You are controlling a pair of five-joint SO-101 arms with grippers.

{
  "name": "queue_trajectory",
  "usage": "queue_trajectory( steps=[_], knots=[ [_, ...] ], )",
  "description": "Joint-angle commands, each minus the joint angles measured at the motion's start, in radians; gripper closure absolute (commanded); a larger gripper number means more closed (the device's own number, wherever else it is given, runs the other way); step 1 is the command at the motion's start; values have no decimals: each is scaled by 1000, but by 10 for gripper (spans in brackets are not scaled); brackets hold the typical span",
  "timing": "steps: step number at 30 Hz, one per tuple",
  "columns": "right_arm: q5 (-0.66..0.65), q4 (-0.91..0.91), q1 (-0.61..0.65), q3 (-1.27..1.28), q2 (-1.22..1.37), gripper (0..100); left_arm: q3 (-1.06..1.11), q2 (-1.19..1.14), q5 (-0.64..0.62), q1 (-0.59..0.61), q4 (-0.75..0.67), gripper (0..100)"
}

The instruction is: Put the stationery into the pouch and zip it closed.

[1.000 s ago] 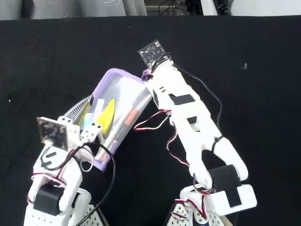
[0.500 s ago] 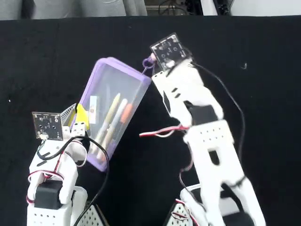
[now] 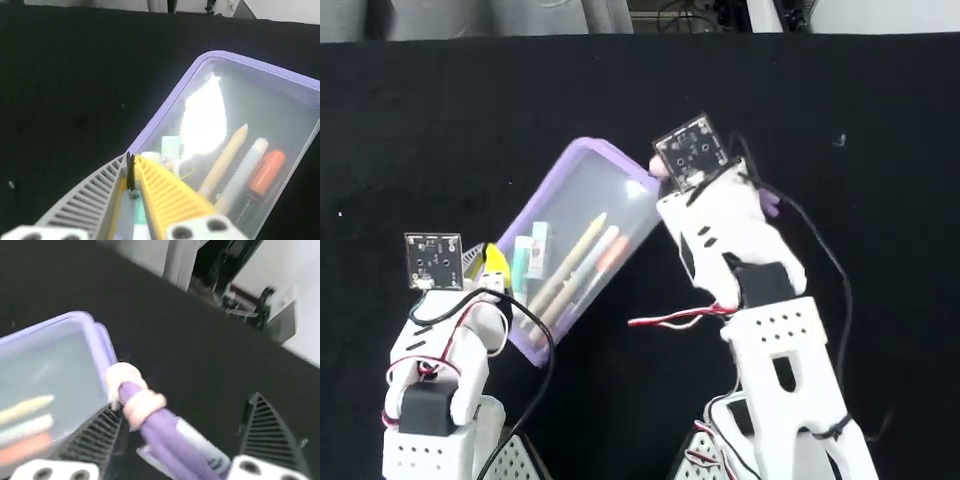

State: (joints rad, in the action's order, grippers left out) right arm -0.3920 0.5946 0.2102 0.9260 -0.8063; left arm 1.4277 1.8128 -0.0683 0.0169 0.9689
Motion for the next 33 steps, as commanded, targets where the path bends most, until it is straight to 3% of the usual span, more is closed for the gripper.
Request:
queue_trajectory(
  steps=[1,10,15,22,26,33],
  knots=[
    [-46,-2,-15,61,-36,673,-8,8,-9,7,52,971],
    [-227,-58,-15,386,-42,673,84,8,-2,10,34,971],
    [-322,-58,-23,444,-44,673,116,8,0,12,14,971],
    [-315,-55,-75,369,-45,674,110,8,0,10,14,971],
    [-186,-55,-120,315,-45,680,110,8,0,10,14,971],
    [-91,-55,-141,291,-45,935,111,8,0,10,14,971]
  ],
)
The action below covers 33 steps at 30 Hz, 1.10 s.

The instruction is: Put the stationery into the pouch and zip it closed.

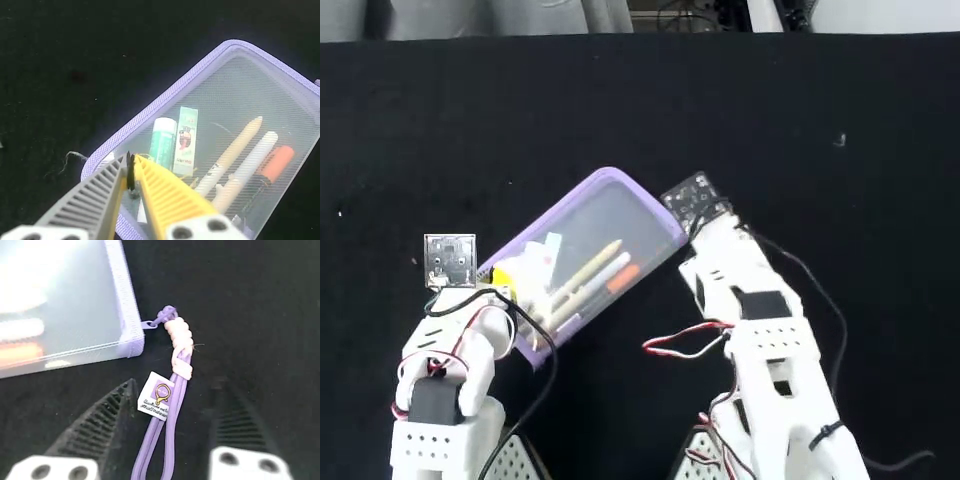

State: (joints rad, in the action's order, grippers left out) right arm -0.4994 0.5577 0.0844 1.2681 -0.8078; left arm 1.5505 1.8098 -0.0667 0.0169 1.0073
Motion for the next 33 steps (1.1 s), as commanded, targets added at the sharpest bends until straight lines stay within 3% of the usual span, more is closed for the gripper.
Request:
queue_trajectory(
  steps=[1,11,19,28,33],
  knots=[
    [17,-18,-15,-51,-44,971,-12,11,-2,10,-25,971],
    [26,-15,-18,-44,-91,987,24,11,-2,70,-107,971],
    [270,176,-170,5,-533,987,24,11,-5,96,-109,971],
    [261,226,-180,262,-1106,983,58,11,-3,97,-152,971],
    [261,275,-187,286,-1044,983,62,11,-3,96,-153,971]
  ],
)
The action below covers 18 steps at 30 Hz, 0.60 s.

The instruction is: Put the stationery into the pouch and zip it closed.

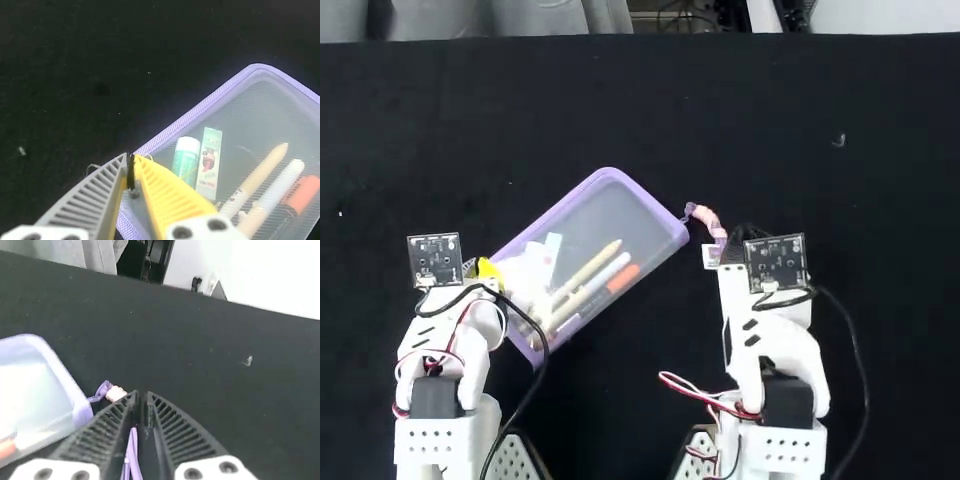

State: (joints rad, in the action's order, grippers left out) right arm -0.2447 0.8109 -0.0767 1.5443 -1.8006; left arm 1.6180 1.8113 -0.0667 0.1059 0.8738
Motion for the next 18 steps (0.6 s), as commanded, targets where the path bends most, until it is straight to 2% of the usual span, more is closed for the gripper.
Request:
queue_trajectory(
  steps=[1,7,11,18],
  knots=[
    [6,40,-31,24,-50,983,1,9,-3,7,-12,971],
    [15,155,-29,139,-93,984,82,8,-2,107,2,970],
    [9,295,-41,139,-93,984,82,8,-3,179,94,968],
    [8,453,-41,139,-93,985,82,8,-3,94,356,970]
  ],
)
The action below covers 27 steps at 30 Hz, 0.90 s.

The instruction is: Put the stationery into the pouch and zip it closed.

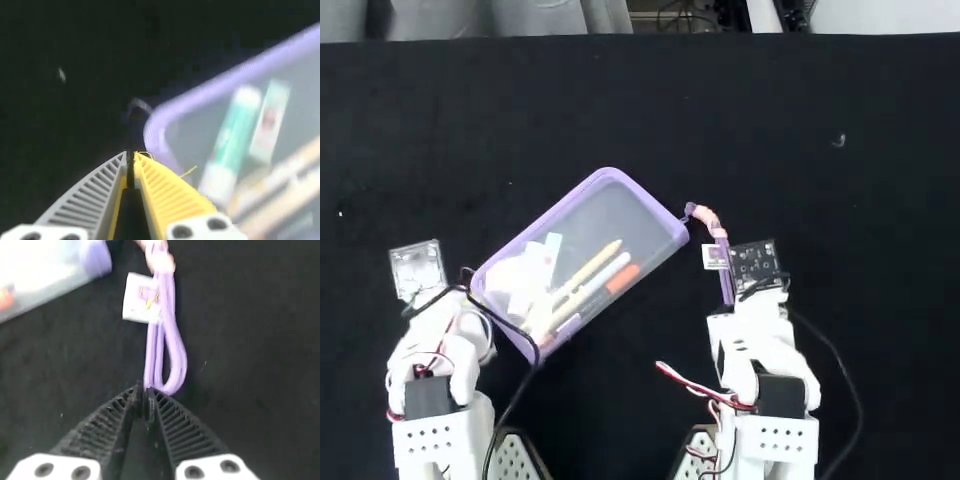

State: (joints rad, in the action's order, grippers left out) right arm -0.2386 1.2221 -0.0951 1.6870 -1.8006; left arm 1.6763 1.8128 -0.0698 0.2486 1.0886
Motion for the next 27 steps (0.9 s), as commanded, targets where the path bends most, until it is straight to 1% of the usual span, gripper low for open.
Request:
queue_trajectory(
  steps=[1,8,27],
  knots=[
    [2,74,-23,-4,-93,985,24,6,0,-51,176,970],
    [0,81,-20,-4,-93,985,24,6,0,13,184,970],
    [0,81,-20,-4,-93,985,24,6,0,15,184,970]
  ],
)
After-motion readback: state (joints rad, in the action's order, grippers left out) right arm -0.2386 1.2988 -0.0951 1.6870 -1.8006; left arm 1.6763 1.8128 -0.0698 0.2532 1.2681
